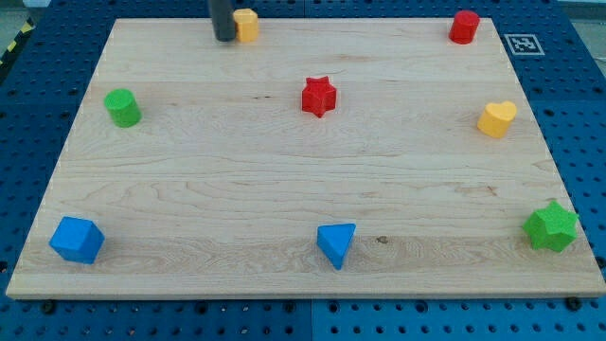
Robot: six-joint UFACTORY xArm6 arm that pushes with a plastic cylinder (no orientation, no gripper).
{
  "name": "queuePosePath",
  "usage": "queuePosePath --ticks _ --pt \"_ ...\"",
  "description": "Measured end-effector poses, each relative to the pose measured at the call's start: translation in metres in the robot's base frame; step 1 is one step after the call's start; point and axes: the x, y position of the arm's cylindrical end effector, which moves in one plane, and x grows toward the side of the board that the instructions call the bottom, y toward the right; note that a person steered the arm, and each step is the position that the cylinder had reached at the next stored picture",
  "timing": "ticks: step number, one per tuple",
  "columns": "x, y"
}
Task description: Move the yellow hexagon to top center
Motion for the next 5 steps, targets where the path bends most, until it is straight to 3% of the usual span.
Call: queuePosePath --ticks 1,2,3,5 --pt "0.0 0.01" --pt "0.007 -0.041" --pt "-0.021 -0.076" --pt "-0.038 -0.066"
